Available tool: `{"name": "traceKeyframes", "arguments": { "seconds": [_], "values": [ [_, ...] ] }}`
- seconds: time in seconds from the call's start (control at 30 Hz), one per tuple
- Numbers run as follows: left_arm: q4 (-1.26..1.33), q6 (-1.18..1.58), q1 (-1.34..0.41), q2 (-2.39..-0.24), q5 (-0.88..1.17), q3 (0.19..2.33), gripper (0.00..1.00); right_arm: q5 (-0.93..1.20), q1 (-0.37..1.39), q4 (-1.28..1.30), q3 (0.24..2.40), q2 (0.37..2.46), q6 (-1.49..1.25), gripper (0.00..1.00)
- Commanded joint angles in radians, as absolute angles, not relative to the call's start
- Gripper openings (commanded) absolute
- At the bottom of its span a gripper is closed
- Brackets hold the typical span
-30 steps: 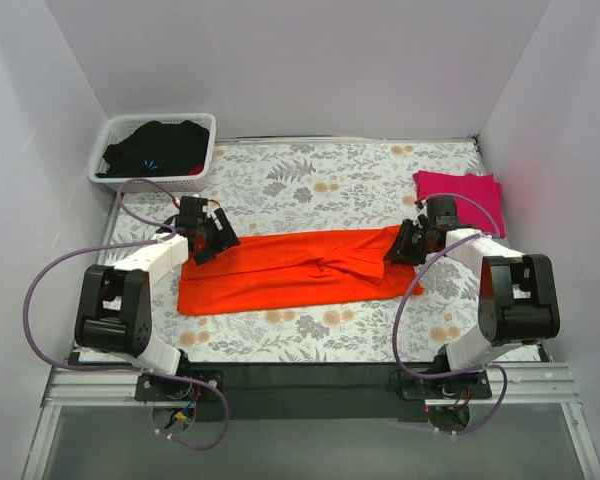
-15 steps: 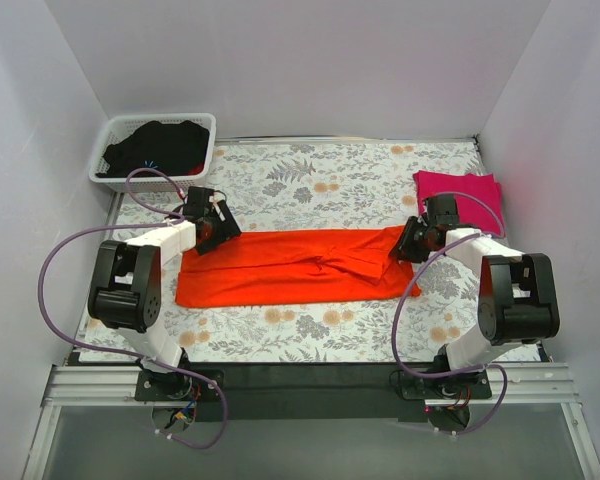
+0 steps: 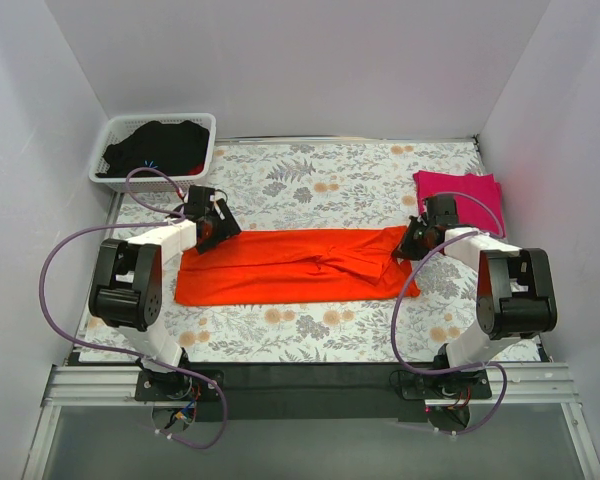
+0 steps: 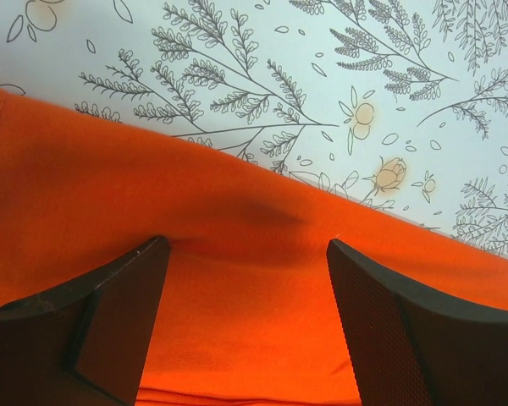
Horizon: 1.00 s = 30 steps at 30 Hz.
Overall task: Fold and stack the t-shirts
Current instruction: Fold the tshirt
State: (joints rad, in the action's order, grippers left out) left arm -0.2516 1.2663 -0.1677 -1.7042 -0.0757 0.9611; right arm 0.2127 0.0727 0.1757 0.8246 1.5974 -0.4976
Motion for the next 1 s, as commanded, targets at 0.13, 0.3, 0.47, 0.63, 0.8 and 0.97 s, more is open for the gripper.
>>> {"name": "traceKeyframes", "arguments": {
  "seconds": [0.13, 0.3, 0.47, 0.63, 0.8, 0.97],
  "values": [
    [-0.321, 1.281, -0.156, -1.749, -0.144, 0.965, 0.7, 0.209, 0.038, 0.198, 0.799, 1.513, -0.459, 0.01],
    [-0.327, 1.285, -0.155, -1.749, -0.138, 0.966, 0.7, 0.206, 0.02, 0.224, 0.782, 1.485, -0.437, 0.01],
    [-0.331, 1.285, -0.155, -1.743, -0.126, 0.963, 0.7, 0.247, 0.018, 0.23, 0.776, 1.543, -0.434, 0.01],
    [-0.331, 1.281, -0.155, -1.704, -0.118, 0.96, 0.72, 0.264, 0.02, 0.251, 0.788, 1.517, -0.419, 0.18],
    [-0.345, 1.276, -0.155, -1.64, -0.061, 0.999, 0.74, 0.221, 0.02, 0.291, 0.902, 1.474, -0.374, 0.28],
    [-0.368, 1.273, -0.155, -1.586, -0.061, 1.046, 0.74, 0.218, 0.02, 0.293, 0.991, 1.544, -0.37, 0.29]
  ]
}}
